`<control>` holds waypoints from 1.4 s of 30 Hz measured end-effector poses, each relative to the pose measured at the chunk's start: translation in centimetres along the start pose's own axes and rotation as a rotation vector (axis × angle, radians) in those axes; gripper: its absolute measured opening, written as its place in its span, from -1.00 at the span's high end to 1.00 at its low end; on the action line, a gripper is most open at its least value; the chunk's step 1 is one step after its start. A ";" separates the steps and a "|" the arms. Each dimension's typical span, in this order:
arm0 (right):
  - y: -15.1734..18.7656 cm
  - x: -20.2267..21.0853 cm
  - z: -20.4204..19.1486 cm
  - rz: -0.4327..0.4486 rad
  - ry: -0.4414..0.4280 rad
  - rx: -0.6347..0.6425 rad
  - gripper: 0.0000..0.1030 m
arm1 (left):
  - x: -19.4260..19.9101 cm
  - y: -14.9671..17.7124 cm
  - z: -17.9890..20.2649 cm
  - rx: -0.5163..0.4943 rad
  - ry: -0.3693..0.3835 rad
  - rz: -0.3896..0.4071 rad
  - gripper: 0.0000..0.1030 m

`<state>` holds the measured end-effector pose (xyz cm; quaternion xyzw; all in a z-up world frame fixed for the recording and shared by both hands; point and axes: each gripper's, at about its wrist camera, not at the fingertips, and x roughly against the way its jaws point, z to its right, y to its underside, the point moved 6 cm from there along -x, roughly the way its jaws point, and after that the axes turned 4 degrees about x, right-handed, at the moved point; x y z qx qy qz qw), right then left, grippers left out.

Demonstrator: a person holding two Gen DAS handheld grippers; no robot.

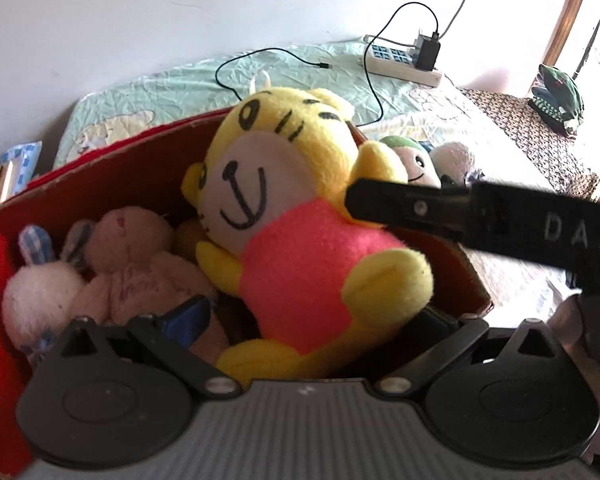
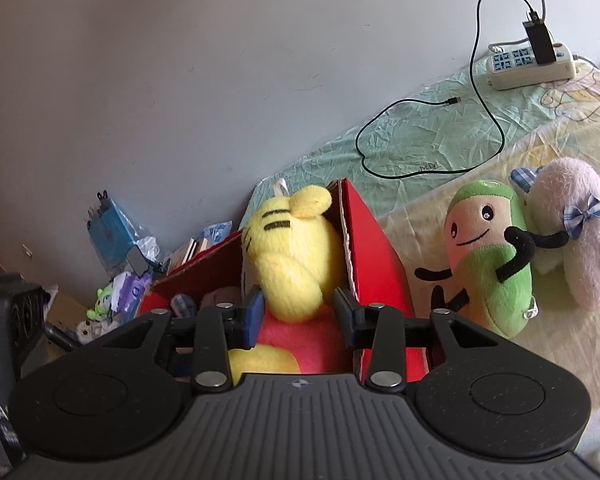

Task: Organize objects
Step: 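Open the right gripper to release the tiger inside the red box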

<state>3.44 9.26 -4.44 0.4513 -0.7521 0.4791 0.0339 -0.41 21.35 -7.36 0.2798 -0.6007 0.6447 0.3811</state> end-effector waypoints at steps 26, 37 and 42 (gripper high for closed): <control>0.8 2.2 0.3 0.006 -0.056 -0.033 0.19 | 1.2 0.3 1.0 -0.013 -0.129 0.087 -0.99; 1.2 2.4 0.6 -0.007 -0.103 -0.035 0.21 | 1.7 0.7 1.5 0.005 -0.205 0.123 -0.99; 1.0 2.6 0.7 -0.022 -0.140 -0.031 0.20 | 1.8 0.9 1.4 0.052 -0.222 0.120 -0.99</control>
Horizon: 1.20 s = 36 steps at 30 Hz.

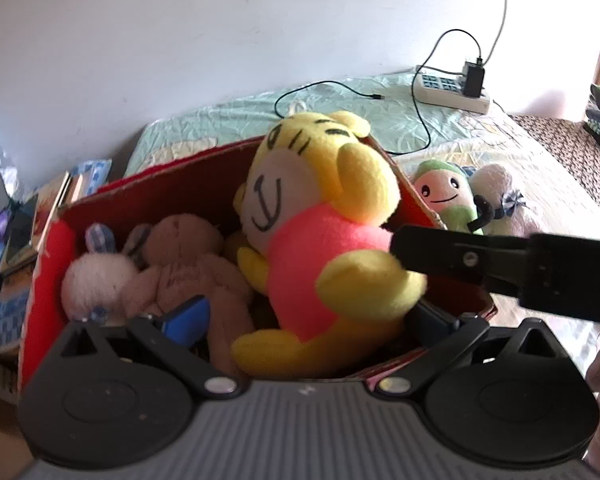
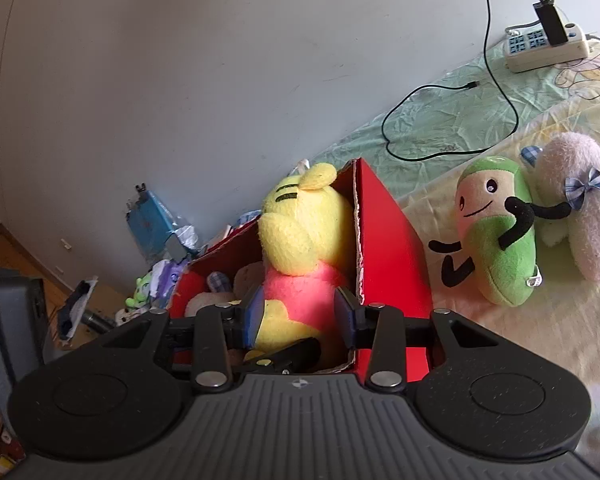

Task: Organize objects
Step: 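Open the right gripper to release the tiger inside the red box, then move the right gripper to the white plush with blue bow tie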

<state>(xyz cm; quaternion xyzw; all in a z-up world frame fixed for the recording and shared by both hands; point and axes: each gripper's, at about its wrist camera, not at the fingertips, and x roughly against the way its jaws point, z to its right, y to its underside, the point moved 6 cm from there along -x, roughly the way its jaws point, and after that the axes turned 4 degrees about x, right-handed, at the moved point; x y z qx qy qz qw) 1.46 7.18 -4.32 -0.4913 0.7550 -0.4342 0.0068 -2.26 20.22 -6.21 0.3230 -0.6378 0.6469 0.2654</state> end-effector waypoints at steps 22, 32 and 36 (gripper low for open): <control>-4.0 6.2 10.3 0.019 -0.008 -0.103 0.17 | 5.7 -4.0 3.9 0.086 -0.170 0.133 -0.99; -4.3 7.8 16.6 -0.016 0.057 -0.163 0.16 | 2.5 -3.8 10.8 0.098 -0.081 0.059 -0.98; -4.3 7.8 19.2 -0.031 0.087 -0.193 0.08 | 0.8 -3.2 13.5 0.083 -0.039 0.026 -0.98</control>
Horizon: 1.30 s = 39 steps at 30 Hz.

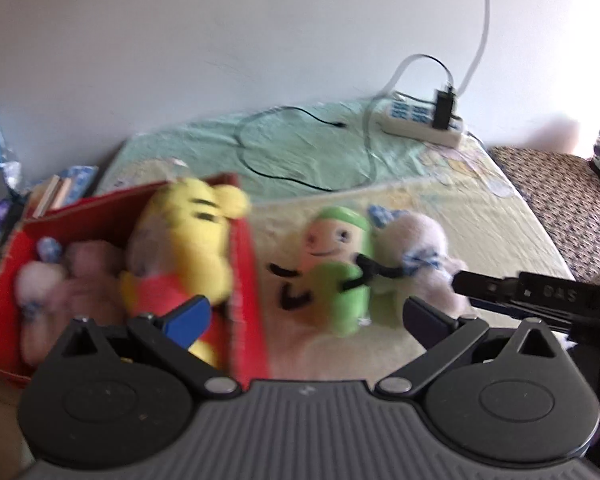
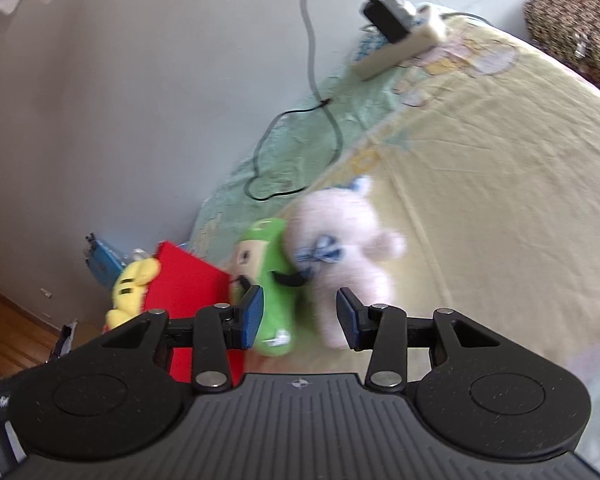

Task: Organize objects
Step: 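Move the right gripper to the white plush with blue bow tie, then grasp the white bow-tie plush with the right gripper and lift it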

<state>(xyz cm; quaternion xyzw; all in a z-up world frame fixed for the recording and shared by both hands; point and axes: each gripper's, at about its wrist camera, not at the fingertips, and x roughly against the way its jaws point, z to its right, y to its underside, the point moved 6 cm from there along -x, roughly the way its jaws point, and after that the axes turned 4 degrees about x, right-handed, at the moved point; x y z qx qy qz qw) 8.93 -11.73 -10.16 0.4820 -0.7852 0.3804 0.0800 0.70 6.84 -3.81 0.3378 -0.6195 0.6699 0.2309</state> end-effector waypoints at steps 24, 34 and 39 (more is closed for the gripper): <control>-0.4 -4.4 3.6 -0.144 -0.045 -0.049 0.37 | -9.6 3.2 5.5 -0.028 0.019 -0.223 -0.97; 1.2 -2.4 3.9 -0.172 -0.060 -0.069 0.41 | -9.5 4.2 6.1 -0.045 0.054 -0.242 -0.97; 2.5 -0.7 4.1 -0.188 -0.053 -0.075 0.41 | -9.4 5.4 6.2 -0.054 0.086 -0.271 -0.97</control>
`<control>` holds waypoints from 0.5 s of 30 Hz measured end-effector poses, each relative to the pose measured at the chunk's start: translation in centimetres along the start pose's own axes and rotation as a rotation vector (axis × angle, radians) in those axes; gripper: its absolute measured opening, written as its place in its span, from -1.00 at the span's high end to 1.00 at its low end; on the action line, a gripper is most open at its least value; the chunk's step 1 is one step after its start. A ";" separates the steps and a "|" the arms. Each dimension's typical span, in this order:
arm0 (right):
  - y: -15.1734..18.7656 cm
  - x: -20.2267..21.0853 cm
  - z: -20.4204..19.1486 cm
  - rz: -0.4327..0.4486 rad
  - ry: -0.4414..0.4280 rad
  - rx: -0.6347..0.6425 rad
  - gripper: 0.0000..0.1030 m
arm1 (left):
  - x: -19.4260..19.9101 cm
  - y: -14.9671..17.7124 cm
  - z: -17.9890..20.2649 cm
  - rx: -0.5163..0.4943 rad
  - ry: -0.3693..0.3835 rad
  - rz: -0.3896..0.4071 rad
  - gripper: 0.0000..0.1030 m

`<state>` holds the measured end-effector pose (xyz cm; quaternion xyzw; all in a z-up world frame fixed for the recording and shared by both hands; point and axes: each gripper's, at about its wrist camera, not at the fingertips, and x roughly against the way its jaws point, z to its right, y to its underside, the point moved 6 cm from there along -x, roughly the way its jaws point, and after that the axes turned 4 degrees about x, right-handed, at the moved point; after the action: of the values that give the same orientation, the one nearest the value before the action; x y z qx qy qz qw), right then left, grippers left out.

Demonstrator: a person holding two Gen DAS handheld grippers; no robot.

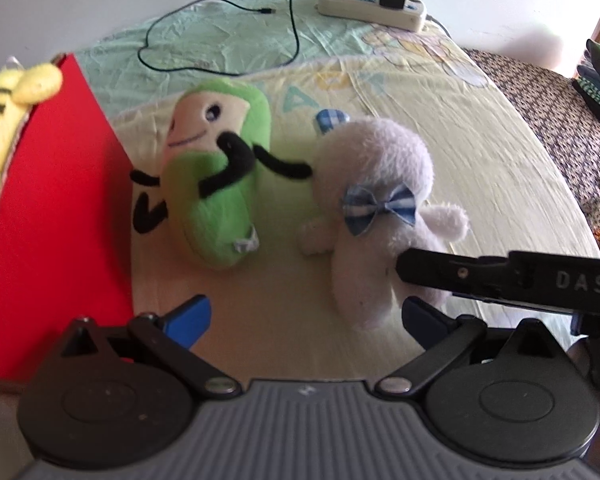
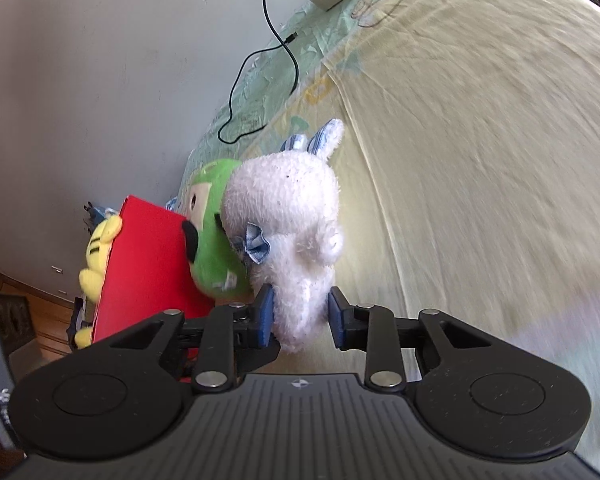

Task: Organize objects
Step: 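Grasp the white bow-tie plush with the right gripper and lift it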

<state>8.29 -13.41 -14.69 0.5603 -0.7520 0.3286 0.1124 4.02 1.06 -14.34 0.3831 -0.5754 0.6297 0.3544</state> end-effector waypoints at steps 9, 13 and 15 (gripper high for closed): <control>1.3 1.4 0.3 -0.008 0.020 -0.007 0.31 | 0.0 1.2 0.1 -0.007 0.049 -0.017 -0.97; 0.3 2.5 0.5 0.035 0.010 -0.018 0.29 | 0.1 0.7 0.3 0.009 0.080 -0.014 -0.97; -0.4 3.2 0.5 0.070 0.002 -0.021 0.27 | 0.2 0.4 0.5 0.007 0.089 -0.010 -0.97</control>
<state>7.69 -16.27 -13.23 0.5320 -0.7745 0.3250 0.1072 3.58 0.53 -14.31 0.3587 -0.5550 0.6464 0.3813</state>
